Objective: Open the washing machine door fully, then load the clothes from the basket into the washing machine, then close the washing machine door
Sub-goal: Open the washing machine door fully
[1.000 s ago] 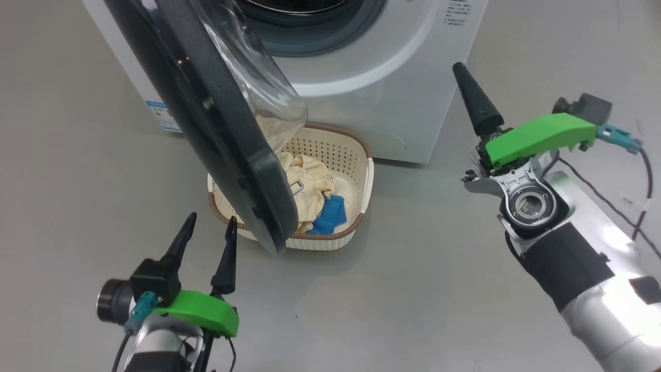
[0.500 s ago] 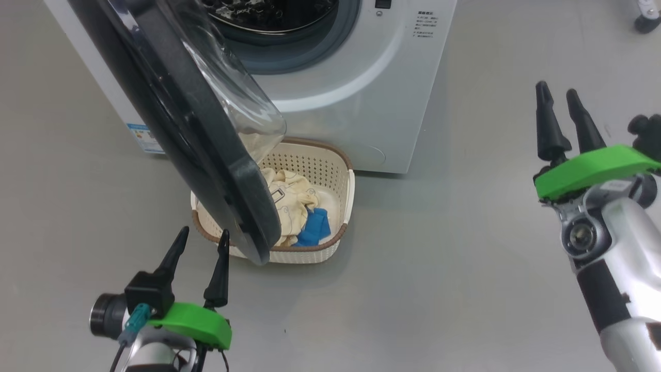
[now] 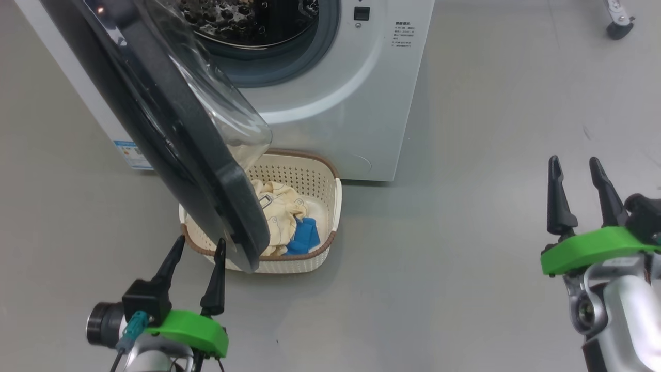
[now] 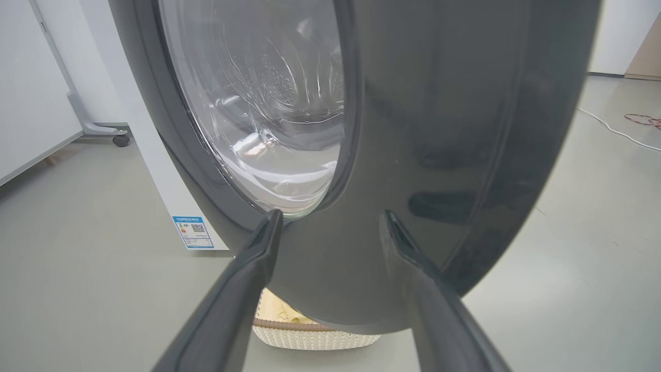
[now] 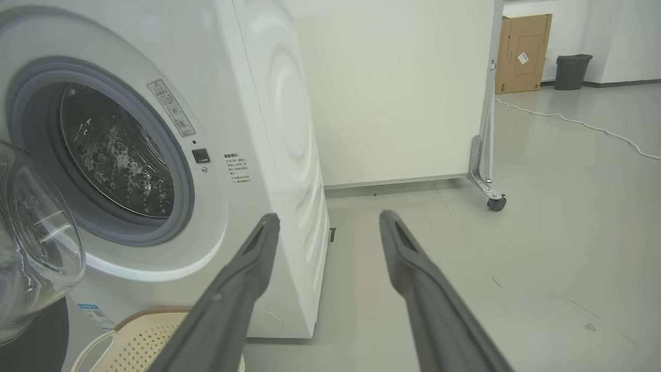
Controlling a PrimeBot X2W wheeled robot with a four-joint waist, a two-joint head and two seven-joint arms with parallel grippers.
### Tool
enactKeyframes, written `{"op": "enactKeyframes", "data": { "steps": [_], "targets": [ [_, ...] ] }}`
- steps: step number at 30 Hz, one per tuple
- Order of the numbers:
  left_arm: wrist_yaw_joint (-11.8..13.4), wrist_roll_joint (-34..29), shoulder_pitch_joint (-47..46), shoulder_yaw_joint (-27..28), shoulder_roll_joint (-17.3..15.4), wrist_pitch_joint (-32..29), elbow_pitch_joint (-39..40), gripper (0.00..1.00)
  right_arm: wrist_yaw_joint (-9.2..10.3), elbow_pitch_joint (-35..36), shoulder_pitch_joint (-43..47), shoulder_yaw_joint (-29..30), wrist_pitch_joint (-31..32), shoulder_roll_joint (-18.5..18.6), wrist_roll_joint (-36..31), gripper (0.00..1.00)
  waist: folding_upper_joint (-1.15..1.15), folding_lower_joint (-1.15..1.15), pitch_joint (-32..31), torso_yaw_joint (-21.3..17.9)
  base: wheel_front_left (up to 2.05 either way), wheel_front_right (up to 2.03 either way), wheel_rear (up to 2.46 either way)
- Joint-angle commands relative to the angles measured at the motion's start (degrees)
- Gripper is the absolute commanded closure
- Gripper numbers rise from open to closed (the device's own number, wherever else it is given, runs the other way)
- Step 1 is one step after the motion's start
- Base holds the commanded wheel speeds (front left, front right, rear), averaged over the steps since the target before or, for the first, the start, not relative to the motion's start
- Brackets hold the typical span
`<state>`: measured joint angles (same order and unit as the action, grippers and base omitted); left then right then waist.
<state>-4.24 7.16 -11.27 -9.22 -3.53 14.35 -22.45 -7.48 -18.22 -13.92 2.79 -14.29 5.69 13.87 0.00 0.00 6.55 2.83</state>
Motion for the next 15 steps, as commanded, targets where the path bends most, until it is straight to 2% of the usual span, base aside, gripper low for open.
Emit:
{"op": "enactKeyframes", "data": {
  "steps": [1,9,15],
  "targets": [
    [0.34,0.21,-0.95,2.18,-1.27,0.65,1.73,0.0,-0.01,2.6,-0.24,-0.48,0.27,-0.26,-1.47,0.0,0.0,0.0,0.04,-0.06,0.0,0.0,0.0],
    [0.4,0.45,-0.78,2.14,-1.41,0.65,1.75,0.0,-0.01,7.95,7.36,2.47,1.44,-2.45,-8.74,0.0,0.0,0.0,-0.03,-0.26,0.0,0.0,0.0],
    [0.59,0.6,-0.37,2.11,-1.5,0.65,1.66,0.0,-0.01,10.86,12.3,3.01,2.11,-2.77,-10.0,0.0,0.0,0.0,-0.64,-0.23,0.0,0.0,0.0]
  ]
}}
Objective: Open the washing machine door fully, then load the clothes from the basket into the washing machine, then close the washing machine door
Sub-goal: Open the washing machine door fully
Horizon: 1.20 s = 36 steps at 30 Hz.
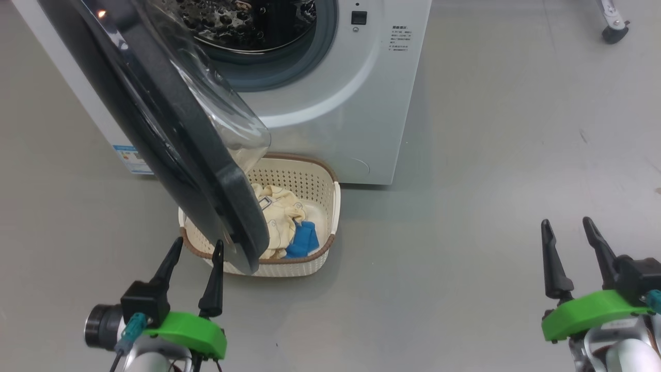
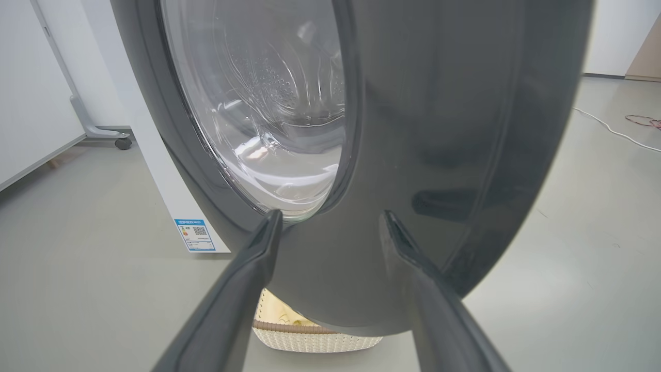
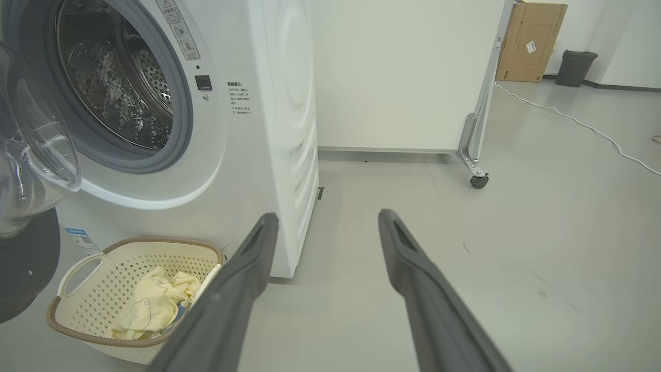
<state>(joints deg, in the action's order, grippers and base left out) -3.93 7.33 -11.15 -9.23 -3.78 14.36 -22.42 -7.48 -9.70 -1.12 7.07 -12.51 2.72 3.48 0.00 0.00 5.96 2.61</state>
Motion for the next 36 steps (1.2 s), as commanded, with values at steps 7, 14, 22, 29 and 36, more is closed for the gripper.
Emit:
{"op": "enactKeyframes", "data": {
  "steps": [7,14,22,29,36],
  "targets": [
    [0.48,0.69,-0.38,2.24,-1.5,0.63,1.58,0.0,-0.01,4.74,1.94,-1.41,0.73,0.17,0.98,0.0,0.0,0.0,-0.2,-0.29,0.0,0.0,0.0],
    [0.65,0.93,-0.38,2.11,-1.5,0.63,1.37,0.0,-0.01,5.69,2.56,-0.94,1.33,0.17,1.04,0.0,0.0,0.0,-0.41,-0.23,0.0,0.0,0.0],
    [0.97,1.03,-0.24,1.92,-1.56,0.63,1.31,0.0,-0.01,5.88,2.81,-0.39,1.72,0.16,1.83,0.0,0.0,0.0,-0.6,-0.18,0.0,0.0,0.0],
    [1.04,1.28,-0.57,1.79,-1.63,0.63,1.14,0.18,-0.01,6.05,2.97,-0.44,1.95,0.16,2.02,0.0,0.0,0.0,-0.45,-0.12,0.0,0.0,0.0],
    [2.21,2.08,-1.38,2.59,-1.63,0.58,0.74,1.0,-0.01,5.58,3.06,-0.24,2.0,0.16,3.09,0.0,0.0,0.0,-0.57,-0.06,0.0,0.0,0.0]
  ]
}}
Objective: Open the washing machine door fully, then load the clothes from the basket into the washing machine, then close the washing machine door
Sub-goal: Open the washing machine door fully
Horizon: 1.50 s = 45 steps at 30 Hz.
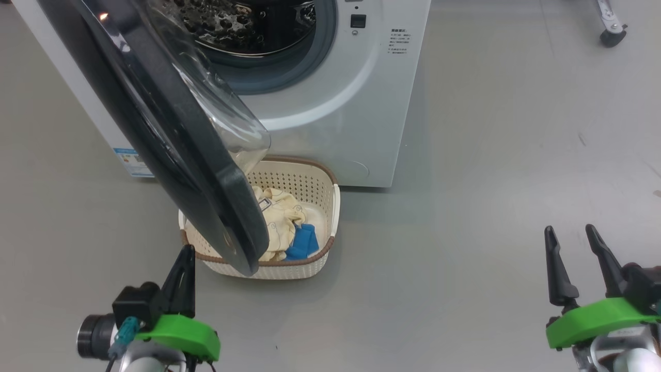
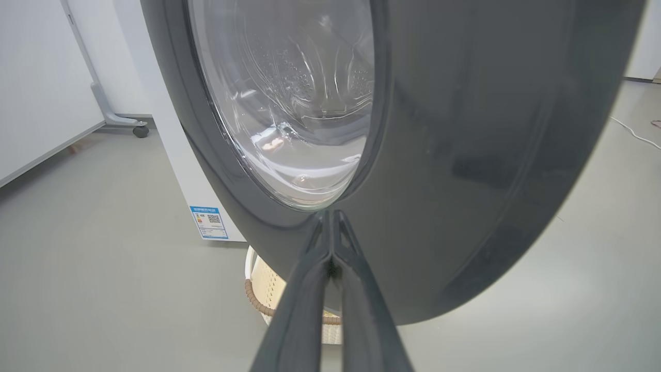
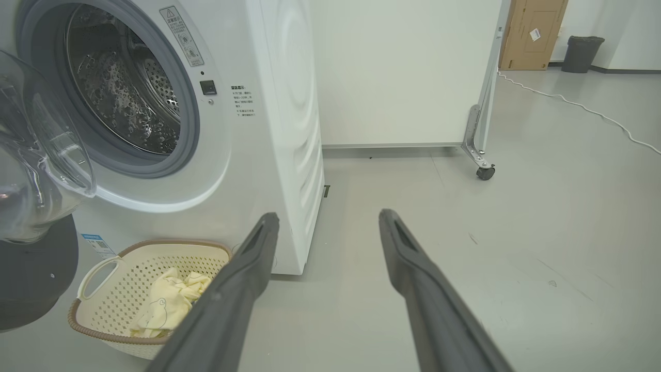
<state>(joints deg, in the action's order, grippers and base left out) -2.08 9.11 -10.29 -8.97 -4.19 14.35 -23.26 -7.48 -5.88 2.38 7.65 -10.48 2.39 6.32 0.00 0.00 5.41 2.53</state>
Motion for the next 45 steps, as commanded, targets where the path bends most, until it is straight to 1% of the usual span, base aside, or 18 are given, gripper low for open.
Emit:
{"op": "enactKeyframes", "data": {
  "steps": [1,5,8,13,16,19,20,21,23,26,30,35,39,40,45],
  "targets": [
    [0.74,0.41,-2.49,2.57,-1.25,0.51,1.77,1.0,-0.01,1.67,-0.44,-0.72,-0.1,0.49,0.42,0.0,0.0,0.0,-0.07,0.03,0.0,0.0,0.0],
    [2.45,0.92,-3.8,4.1,-1.75,0.16,4.24,1.0,-0.01,1.34,-0.35,-0.58,-0.25,0.49,0.7,0.0,0.0,0.0,-0.44,0.1,0.0,0.0,0.0],
    [4.18,0.86,-5.1,5.35,-2.42,-0.47,8.29,1.0,-0.01,1.27,-0.22,-0.4,-0.3,0.49,0.85,0.0,0.0,0.0,-0.68,0.26,0.0,0.0,0.0],
    [6.98,0.36,-7.73,6.86,-3.03,-2.4,19.15,1.0,-0.01,1.11,-0.29,0.19,-0.23,0.49,1.41,0.0,0.0,0.0,-0.83,0.72,0.0,0.0,0.0],
    [7.94,-0.69,-9.13,6.27,-3.18,-4.42,26.45,1.0,-0.01,0.96,-0.4,0.36,-0.26,0.49,1.53,0.0,0.0,0.0,-0.91,0.88,0.0,0.0,0.0],
    [7.9,-1.55,-10.7,4.7,-3.12,-6.69,33.2,1.0,-0.01,0.87,-0.56,0.36,-0.3,0.49,1.54,0.0,0.0,0.0,-0.87,0.83,0.0,0.0,0.0],
    [7.9,-1.55,-10.7,4.7,-3.12,-6.69,33.2,1.0,-0.01,0.87,-0.56,0.36,-0.3,0.49,1.54,0.0,0.0,0.0,-0.87,0.83,0.0,0.0,0.0],
    [7.69,-1.73,-11.23,3.84,-2.94,-7.44,35.17,1.0,-0.01,0.82,-0.62,0.36,-0.31,0.49,1.53,0.0,0.0,0.0,-0.84,0.77,0.0,0.0,0.0],
    [6.91,-1.83,-12.35,1.61,-2.41,-8.55,38.8,1.0,-0.01,0.65,-0.81,0.33,-0.22,0.49,1.75,0.0,0.0,0.0,-0.72,0.54,0.0,0.0,0.0],
    [5.78,-1.39,-13.29,-2.42,-1.31,-10.39,42.24,1.0,-0.01,0.66,-1.04,-0.07,-0.3,0.49,1.44,0.0,0.0,0.0,-0.55,0.02,0.0,0.0,0.0],
    [4.68,0.13,-13.37,-8.29,-0.04,-12.76,43.31,1.0,-0.01,0.85,-1.31,-0.31,-0.41,0.49,1.07,0.0,0.0,0.0,-0.12,-0.54,0.0,0.0,0.0],
    [4.72,3.06,-12.82,-13.89,0.83,-14.28,40.23,1.0,-0.01,1.44,-1.55,-0.44,-0.52,0.49,0.22,0.0,0.0,0.0,0.36,-0.84,0.0,0.0,0.0],
    [5.61,4.99,-12.46,-15.69,1.06,-14.6,34.7,1.0,-0.01,1.69,-1.84,-0.58,-0.48,0.49,0.07,0.0,0.0,0.0,0.45,-1.11,0.0,0.0,0.0],
    [6.19,5.76,-12.17,-15.87,1.11,-14.51,31.89,1.0,-0.01,1.74,-1.9,-0.61,-0.47,0.49,0.22,0.0,0.0,0.0,0.49,-1.22,0.0,0.0,0.0],
    [7.35,6.96,-11.32,-15.42,1.14,-14.3,25.92,1.0,-0.01,1.6,-1.81,-0.64,-0.54,0.49,0.46,0.0,0.0,0.0,0.42,-1.34,0.0,0.0,0.0]
  ]
}}
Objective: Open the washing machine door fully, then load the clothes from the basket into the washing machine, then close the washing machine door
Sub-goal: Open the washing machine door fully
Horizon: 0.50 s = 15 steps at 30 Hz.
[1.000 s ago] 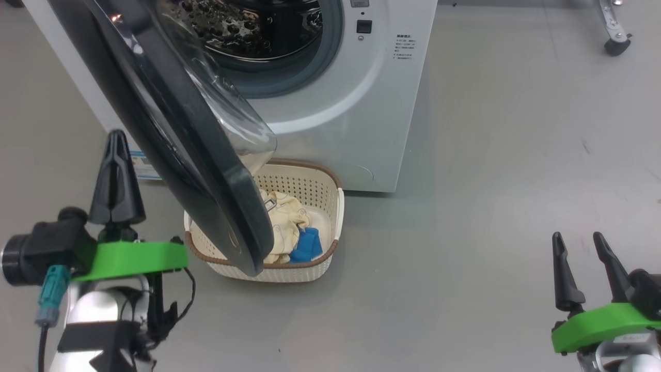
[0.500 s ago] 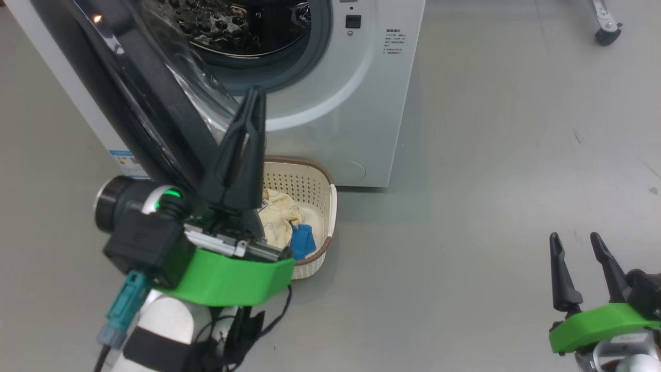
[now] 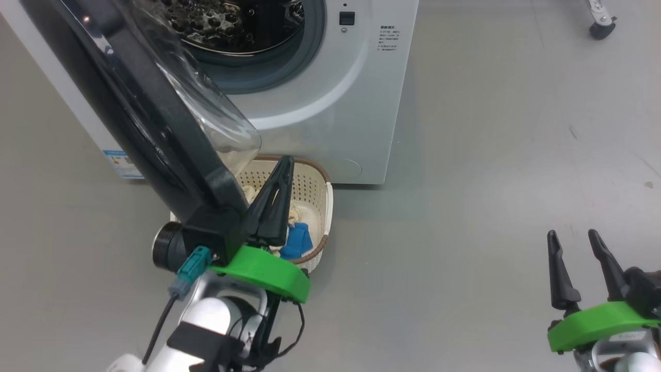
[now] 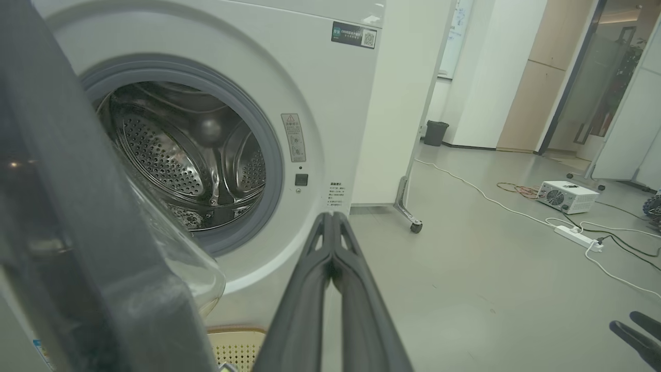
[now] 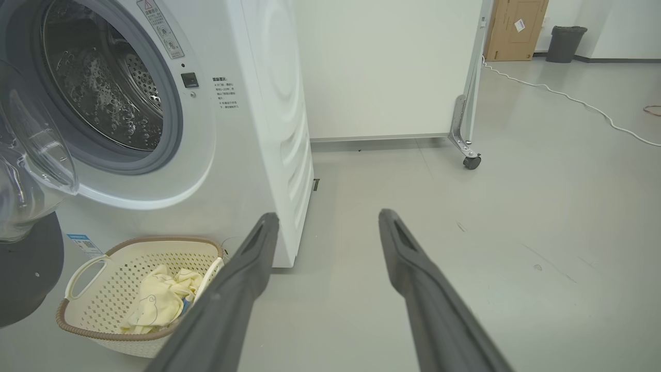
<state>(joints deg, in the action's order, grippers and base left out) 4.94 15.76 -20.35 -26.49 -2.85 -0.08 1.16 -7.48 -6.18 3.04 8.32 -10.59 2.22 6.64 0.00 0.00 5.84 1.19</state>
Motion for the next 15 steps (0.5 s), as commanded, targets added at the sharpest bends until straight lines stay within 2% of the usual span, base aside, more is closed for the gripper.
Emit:
{"op": "enactKeyframes", "data": {
  "steps": [1,15],
  "targets": [
    [0.55,0.54,-1.12,2.41,-0.2,0.3,0.55,1.0,-0.01,1.87,-2.44,-1.32,-0.45,0.65,0.17,0.0,0.0,0.0,0.0,-0.01,0.0,0.0,0.0],
    [2.58,3.1,1.45,6.3,-1.14,4.38,-6.66,1.0,-0.01,2.38,-2.38,-1.47,-0.56,0.65,-1.4,0.0,0.0,0.0,-0.06,0.49,0.0,0.0,0.0]
  ]
}}
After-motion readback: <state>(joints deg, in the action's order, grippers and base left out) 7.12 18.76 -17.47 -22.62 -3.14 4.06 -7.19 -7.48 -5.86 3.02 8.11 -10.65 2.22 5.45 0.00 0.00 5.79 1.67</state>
